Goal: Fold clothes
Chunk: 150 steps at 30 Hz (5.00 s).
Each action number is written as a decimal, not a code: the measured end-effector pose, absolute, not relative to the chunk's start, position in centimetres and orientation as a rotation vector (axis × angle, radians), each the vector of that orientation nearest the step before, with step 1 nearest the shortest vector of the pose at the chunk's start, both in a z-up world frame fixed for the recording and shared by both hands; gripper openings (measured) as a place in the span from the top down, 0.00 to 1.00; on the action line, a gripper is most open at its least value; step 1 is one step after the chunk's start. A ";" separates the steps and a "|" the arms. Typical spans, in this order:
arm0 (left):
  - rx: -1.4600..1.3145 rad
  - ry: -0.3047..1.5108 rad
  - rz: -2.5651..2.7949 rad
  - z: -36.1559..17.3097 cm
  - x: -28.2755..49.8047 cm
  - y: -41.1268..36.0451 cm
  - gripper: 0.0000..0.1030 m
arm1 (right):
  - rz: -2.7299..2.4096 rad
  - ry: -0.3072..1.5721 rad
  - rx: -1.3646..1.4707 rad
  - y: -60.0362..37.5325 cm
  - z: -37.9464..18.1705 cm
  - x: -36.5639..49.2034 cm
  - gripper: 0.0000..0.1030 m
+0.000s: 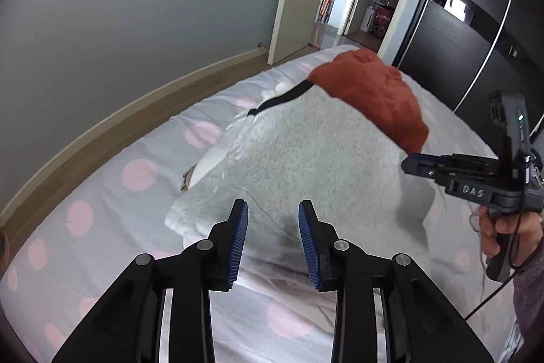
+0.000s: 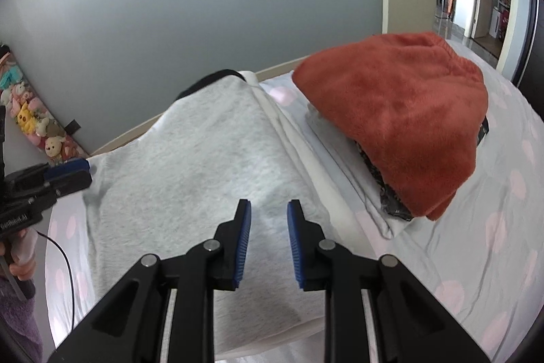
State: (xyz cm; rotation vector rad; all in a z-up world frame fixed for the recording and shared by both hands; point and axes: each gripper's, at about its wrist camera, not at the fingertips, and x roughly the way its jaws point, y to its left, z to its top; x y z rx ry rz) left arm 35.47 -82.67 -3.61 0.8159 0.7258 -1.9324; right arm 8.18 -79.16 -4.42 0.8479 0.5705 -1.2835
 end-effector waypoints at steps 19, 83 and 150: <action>0.928 0.826 -1.809 -9.8 34.7 -85.8 0.69 | -1.263 0.502 1.079 -83.0 -9.3 5.5 0.79; 0.743 0.329 -1.844 6.6 32.9 -53.1 0.23 | -1.650 0.325 0.664 -46.7 7.5 17.9 0.39; 0.753 0.261 -1.843 7.2 33.3 -46.5 0.23 | -1.662 0.291 0.676 -40.4 6.2 19.1 0.39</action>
